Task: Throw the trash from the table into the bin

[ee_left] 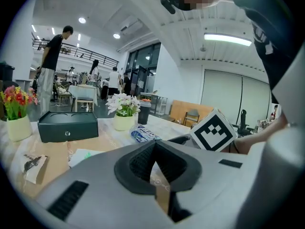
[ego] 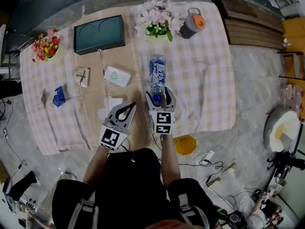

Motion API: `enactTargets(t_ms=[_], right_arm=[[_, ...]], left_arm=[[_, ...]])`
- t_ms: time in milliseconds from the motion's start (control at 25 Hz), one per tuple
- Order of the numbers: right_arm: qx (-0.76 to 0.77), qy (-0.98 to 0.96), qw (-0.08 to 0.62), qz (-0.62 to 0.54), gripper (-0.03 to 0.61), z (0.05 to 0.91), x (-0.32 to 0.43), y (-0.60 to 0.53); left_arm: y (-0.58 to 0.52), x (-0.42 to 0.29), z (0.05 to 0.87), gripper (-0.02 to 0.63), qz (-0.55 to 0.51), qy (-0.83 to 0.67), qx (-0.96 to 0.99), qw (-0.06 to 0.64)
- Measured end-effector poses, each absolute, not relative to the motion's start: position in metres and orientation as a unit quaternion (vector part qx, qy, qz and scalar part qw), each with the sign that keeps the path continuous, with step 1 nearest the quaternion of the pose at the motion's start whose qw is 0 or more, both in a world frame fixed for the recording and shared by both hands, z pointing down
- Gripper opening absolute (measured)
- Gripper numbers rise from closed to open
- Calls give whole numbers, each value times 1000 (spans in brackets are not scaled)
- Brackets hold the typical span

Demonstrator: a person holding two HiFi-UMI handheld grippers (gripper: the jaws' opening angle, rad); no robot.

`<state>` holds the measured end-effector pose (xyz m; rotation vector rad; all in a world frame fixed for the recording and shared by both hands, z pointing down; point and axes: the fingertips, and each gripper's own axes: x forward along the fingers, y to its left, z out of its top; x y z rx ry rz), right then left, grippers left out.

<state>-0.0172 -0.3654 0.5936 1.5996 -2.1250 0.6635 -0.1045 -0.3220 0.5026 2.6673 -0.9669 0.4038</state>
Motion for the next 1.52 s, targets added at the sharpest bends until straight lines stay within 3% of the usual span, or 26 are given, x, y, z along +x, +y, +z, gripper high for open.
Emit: enactTargets(t_ms=[520, 1120, 1520], right_arm=[[573, -737, 252, 255, 336, 614, -6, -384], [605, -737, 186, 236, 320, 581, 12, -372], [673, -695, 143, 211, 319, 525, 83, -299]], left_arm=[[-334, -111, 508, 3, 137, -342, 916, 156], [-317, -101, 500, 3, 146, -321, 927, 130], [-271, -49, 472, 3, 140, -261, 951, 89]])
